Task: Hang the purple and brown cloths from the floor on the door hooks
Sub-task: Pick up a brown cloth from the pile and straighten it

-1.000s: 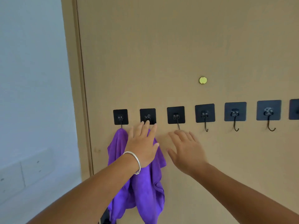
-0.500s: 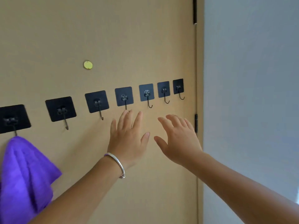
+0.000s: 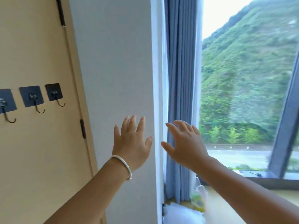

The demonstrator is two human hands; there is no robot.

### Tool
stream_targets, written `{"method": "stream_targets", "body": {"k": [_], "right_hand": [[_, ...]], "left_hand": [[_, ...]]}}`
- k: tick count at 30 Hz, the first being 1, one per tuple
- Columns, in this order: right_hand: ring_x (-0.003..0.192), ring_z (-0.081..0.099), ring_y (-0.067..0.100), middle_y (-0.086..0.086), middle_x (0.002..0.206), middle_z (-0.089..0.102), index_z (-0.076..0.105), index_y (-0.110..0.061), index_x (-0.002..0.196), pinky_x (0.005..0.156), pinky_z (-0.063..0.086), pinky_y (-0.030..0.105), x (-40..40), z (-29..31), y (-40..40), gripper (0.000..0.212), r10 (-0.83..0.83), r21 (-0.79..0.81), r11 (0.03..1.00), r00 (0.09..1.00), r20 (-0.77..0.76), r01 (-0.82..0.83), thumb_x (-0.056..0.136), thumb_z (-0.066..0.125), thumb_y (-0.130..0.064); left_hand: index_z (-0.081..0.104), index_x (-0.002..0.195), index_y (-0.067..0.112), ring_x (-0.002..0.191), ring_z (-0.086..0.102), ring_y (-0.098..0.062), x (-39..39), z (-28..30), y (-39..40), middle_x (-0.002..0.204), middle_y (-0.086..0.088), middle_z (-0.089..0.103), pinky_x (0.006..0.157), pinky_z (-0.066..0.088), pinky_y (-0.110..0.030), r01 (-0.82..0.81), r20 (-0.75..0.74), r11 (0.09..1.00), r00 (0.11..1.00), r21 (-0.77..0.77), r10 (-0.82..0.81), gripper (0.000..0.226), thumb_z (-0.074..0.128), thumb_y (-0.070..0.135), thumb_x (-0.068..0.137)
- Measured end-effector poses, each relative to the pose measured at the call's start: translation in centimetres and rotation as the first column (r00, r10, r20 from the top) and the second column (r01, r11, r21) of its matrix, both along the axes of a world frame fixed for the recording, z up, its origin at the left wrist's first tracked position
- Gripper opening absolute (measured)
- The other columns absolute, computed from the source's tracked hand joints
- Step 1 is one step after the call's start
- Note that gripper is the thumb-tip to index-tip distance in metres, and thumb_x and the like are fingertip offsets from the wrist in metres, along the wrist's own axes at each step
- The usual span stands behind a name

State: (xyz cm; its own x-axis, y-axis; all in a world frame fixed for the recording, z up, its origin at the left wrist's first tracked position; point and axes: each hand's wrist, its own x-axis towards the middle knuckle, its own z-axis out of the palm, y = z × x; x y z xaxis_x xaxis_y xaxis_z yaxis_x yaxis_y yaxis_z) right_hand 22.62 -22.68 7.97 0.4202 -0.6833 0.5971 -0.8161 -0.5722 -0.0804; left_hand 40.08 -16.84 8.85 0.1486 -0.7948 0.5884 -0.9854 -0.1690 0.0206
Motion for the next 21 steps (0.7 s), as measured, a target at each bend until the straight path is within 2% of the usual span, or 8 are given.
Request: {"method": "stream_targets", "body": {"k": [4,8,14,21], "right_hand": [[0.141,0.024,0.02,0.0,0.151,0.031,0.029,-0.031,0.146,0.115,0.019,0.045,-9.8,-0.5,0.9,0.069,-0.23,0.045,0.972,0.973,0.009,0.23,0.087,0.044,-0.062],[0.14,0.027,0.02,0.0,0.149,0.036,0.033,-0.033,0.144,0.113,0.022,0.046,-19.8,-0.4,3.3,0.069,-0.425,0.049,0.905,0.904,0.056,0.422,0.085,0.046,-0.065],[0.139,0.027,0.016,-0.001,0.145,0.039,0.038,-0.032,0.141,0.115,0.017,0.049,-35.2,-1.1,8.6,0.066,-0.673,0.065,0.738,0.729,0.121,0.671,0.084,0.047,-0.064],[0.137,0.028,0.017,-0.002,0.143,0.04,0.04,-0.033,0.137,0.114,0.021,0.051,-52.7,-3.2,17.2,0.064,-0.871,0.133,0.491,0.482,0.098,0.861,0.082,0.043,-0.066]], "left_hand": [[0.0,0.152,0.027,0.146,-0.004,-0.021,-8.2,-1.0,-2.7,0.16,-0.003,0.002,0.115,0.004,-0.052,0.21,-0.057,0.978,0.976,-0.014,-0.211,0.069,0.023,0.057,0.094],[-0.003,0.15,0.032,0.145,-0.009,-0.017,-18.8,-1.3,-3.9,0.159,0.001,-0.002,0.115,-0.002,-0.05,0.445,-0.102,0.896,0.891,-0.002,-0.443,0.07,0.022,0.062,0.092],[0.004,0.15,0.033,0.146,-0.009,-0.017,-36.0,-0.5,-3.5,0.159,0.003,0.0,0.117,-0.002,-0.049,0.743,-0.11,0.669,0.663,-0.021,-0.74,0.069,0.026,0.062,0.092],[0.007,0.151,0.032,0.147,-0.005,-0.019,-56.5,-2.5,-1.1,0.16,0.0,0.003,0.117,0.005,-0.051,0.91,-0.15,0.411,0.414,0.051,-0.898,0.07,0.028,0.062,0.092]]}}
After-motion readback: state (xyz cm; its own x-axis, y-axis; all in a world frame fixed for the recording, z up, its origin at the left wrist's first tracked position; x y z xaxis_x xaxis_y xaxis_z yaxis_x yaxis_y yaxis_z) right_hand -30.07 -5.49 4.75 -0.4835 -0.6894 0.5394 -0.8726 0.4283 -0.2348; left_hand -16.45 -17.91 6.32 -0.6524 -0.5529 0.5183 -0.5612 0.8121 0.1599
